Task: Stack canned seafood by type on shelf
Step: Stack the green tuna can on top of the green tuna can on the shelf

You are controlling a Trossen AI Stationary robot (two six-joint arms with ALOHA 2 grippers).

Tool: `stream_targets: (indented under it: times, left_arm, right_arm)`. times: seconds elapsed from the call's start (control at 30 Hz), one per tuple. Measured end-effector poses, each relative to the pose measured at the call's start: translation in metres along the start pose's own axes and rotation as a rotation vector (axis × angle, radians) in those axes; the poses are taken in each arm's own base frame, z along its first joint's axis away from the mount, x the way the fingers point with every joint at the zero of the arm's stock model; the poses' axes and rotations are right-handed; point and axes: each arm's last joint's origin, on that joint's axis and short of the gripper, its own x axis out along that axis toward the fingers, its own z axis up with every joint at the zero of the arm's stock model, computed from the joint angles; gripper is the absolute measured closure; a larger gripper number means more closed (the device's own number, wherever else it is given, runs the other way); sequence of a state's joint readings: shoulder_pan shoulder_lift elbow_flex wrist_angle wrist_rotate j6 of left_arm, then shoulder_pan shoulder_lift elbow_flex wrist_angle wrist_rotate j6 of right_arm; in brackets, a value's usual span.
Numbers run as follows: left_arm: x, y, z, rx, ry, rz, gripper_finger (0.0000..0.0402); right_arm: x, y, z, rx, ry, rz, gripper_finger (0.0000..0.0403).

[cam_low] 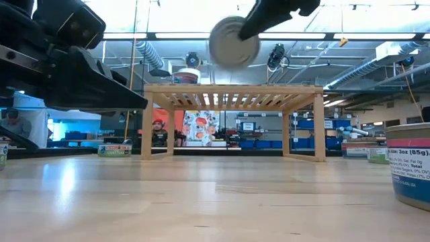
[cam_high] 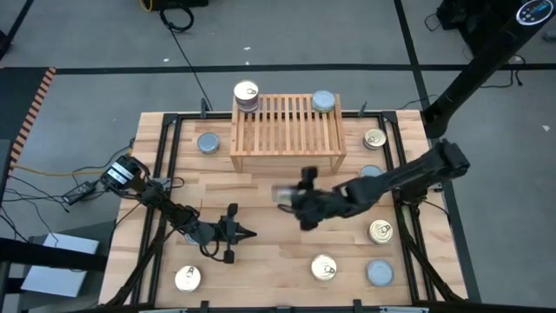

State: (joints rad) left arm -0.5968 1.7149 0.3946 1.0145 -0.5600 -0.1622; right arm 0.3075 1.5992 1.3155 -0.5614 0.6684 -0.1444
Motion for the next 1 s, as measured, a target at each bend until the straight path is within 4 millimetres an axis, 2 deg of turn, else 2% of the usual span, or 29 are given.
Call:
stream_targets:
  times: [0.13,0.3,0.47,0.6,1.0]
  left_arm:
    - [0.000,0.000,0.000,-0.003,-0.004,0.003,0.0399]
    - [0.000,0.000,0.001,-0.017,-0.005,0.002,0.0399]
    - [0.000,0.000,0.001,-0.033,-0.012,-0.004,0.0399]
    - [0.000,-0.001,0.002,-0.036,-0.012,-0.024,0.0399]
    - [0.000,-0.001,0.002,-0.036,-0.012,-0.024,0.0399]
  right_arm:
    - [-0.017,-0.043,0.000,-0.060,0.082,-0.223,0.0250]
    - [-0.017,-0.089,-0.008,-0.141,0.193,-0.407,0.0250]
    - [-0.001,-0.131,-0.026,-0.174,0.344,-0.500,0.0250]
    - [0.017,-0.156,-0.042,-0.214,0.457,-0.511,0.0250]
    - [0.067,-0.204,-0.078,-0.230,0.636,-0.510,0.0250]
